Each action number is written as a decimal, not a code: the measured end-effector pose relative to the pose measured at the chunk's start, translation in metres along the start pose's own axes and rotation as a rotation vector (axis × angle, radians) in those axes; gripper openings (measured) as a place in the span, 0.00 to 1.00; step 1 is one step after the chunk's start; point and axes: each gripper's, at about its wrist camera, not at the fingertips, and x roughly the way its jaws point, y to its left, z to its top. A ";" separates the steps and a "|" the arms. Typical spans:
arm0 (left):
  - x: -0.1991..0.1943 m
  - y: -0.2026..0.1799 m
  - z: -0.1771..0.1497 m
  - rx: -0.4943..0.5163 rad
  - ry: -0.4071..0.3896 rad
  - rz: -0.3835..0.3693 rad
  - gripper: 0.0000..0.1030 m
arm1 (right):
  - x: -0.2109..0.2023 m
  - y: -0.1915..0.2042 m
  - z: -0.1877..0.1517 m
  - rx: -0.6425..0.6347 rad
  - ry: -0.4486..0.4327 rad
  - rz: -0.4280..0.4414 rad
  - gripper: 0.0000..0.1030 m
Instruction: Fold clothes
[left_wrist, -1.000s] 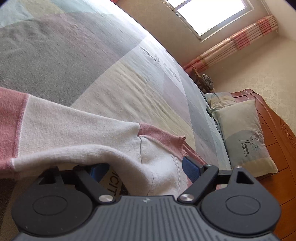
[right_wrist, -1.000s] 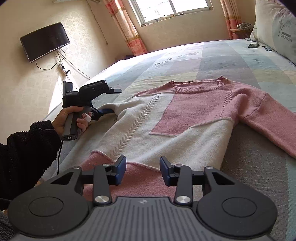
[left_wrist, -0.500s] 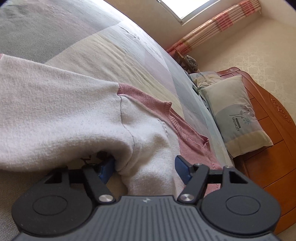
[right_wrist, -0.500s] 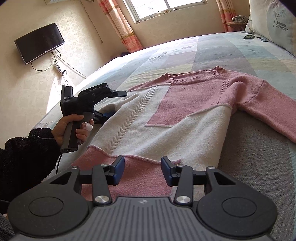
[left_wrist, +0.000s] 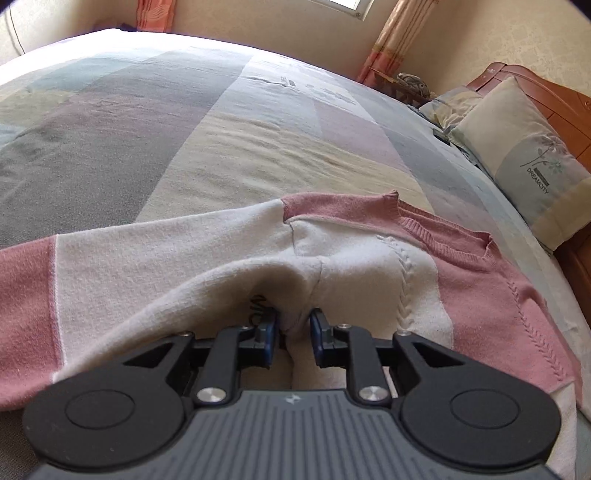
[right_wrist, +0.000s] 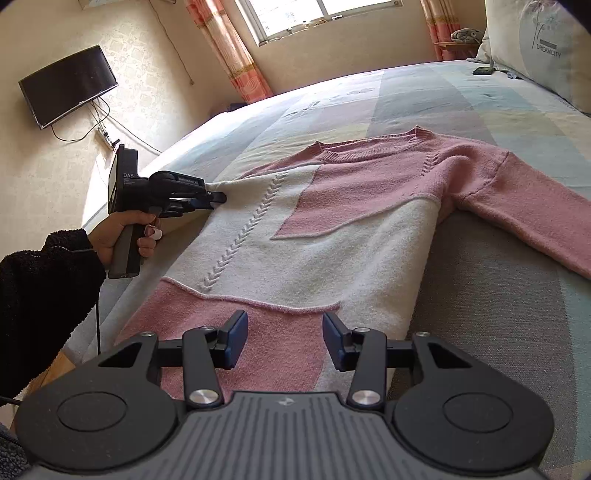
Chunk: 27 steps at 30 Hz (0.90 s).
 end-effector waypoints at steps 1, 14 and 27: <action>-0.007 -0.001 -0.007 0.016 0.007 0.000 0.21 | -0.002 0.001 0.000 -0.001 -0.004 0.001 0.49; -0.092 -0.004 -0.101 -0.030 0.059 -0.063 0.27 | -0.044 0.013 -0.014 0.014 -0.082 -0.004 0.50; -0.107 -0.048 -0.132 0.241 0.006 0.275 0.09 | -0.075 0.033 -0.030 -0.016 -0.138 -0.005 0.56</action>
